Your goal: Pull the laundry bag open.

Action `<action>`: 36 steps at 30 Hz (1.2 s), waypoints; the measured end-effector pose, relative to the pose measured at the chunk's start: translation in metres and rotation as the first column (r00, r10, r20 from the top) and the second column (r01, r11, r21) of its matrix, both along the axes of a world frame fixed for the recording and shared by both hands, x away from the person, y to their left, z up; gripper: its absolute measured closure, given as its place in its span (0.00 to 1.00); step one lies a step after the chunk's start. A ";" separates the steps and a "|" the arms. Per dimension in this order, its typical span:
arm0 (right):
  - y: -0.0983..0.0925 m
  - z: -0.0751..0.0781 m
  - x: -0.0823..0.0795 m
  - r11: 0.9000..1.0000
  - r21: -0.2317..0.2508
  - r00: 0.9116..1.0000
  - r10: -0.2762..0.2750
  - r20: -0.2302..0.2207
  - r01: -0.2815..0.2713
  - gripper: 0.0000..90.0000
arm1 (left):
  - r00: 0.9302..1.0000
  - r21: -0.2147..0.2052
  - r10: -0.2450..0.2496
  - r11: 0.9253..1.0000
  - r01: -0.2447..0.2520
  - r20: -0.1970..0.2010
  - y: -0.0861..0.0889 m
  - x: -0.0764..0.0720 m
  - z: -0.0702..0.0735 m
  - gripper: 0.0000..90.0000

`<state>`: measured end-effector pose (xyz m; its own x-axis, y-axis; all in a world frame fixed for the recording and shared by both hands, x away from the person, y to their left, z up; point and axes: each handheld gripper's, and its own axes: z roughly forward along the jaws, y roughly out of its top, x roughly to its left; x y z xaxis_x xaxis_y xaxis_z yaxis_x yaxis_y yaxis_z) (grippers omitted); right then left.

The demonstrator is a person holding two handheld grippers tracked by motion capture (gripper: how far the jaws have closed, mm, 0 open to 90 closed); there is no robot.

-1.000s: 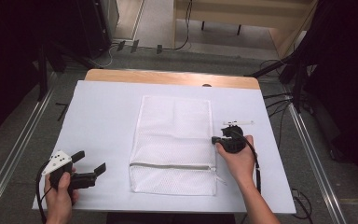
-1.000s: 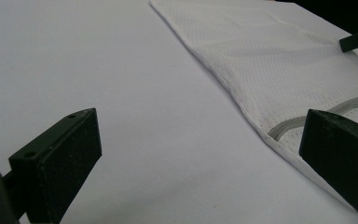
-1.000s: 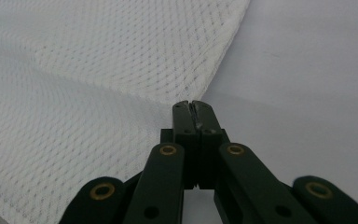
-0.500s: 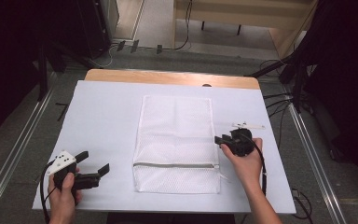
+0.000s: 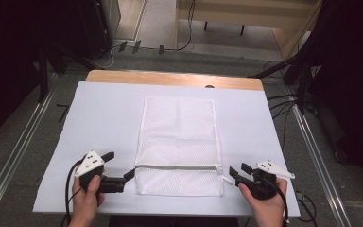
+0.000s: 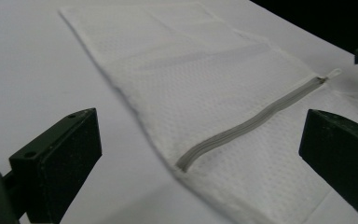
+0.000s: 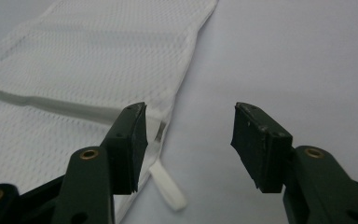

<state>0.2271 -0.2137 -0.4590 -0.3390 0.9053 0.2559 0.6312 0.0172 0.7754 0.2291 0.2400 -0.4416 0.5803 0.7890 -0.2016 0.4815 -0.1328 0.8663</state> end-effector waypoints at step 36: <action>0.048 -0.035 -0.012 0.987 -0.074 0.989 0.144 0.036 -0.141 0.40 | 0.992 0.020 -0.012 1.000 0.015 -0.126 -0.120 0.016 0.005 0.34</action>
